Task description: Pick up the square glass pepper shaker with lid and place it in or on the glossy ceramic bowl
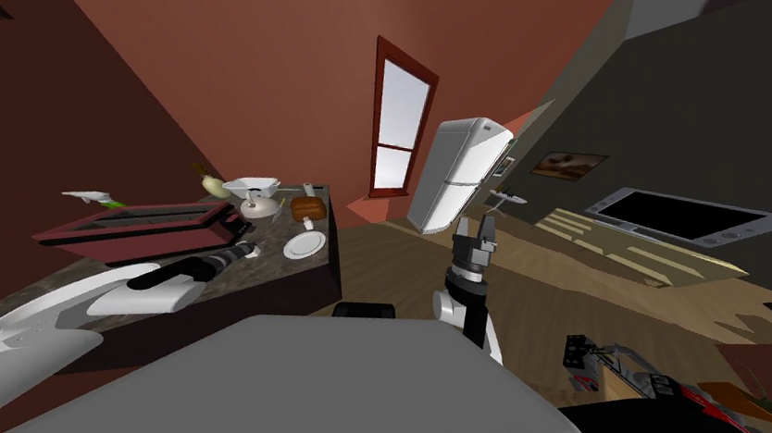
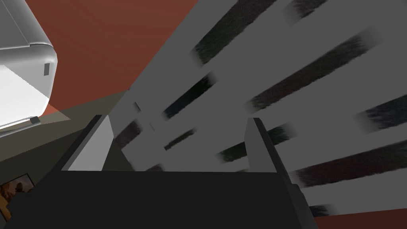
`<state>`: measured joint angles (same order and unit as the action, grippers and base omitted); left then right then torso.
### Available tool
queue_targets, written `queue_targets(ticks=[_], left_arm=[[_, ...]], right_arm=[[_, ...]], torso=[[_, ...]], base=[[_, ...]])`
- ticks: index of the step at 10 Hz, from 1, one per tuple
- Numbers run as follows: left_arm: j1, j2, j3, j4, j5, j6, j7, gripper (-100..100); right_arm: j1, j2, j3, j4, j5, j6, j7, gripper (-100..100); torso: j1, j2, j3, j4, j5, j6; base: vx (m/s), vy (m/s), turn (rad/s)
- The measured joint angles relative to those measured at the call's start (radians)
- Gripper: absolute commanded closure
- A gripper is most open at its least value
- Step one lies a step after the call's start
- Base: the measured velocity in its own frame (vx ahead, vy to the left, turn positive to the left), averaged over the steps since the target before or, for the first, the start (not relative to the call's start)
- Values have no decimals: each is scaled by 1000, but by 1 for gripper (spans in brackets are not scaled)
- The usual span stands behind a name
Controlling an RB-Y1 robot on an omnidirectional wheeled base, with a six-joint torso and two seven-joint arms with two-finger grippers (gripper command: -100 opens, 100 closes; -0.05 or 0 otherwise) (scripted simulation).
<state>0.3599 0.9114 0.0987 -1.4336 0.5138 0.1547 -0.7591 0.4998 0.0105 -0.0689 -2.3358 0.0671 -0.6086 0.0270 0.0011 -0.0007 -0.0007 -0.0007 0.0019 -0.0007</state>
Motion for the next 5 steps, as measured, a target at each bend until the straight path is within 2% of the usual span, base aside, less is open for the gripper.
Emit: queue_targets(ticks=[1,2,3,4,5], left_arm=[[0,0,0,0,0,0,0,100],[0,0,0,0,0,1,0,0],[0,0,0,0,0,1,0,100],[0,0,0,0,0,1,0,0],[0,0,0,0,0,1,0,100]], right_arm=[[0,0,0,0,0,0,0,0],[0,0,0,0,0,0,0,0],[0,0,0,0,0,0,0,0],[0,0,0,0,0,0,0,0],[0,0,0,0,0,0,0,0]], torso=[[0,0,0,0,0,0],[0,0,0,0,0,0],[0,0,0,0,0,0],[0,0,0,0,0,0],[0,0,0,0,0,0]], base=[[0,0,0],[0,0,0],[0,0,0],[0,0,0],[-69,-51,-4]])
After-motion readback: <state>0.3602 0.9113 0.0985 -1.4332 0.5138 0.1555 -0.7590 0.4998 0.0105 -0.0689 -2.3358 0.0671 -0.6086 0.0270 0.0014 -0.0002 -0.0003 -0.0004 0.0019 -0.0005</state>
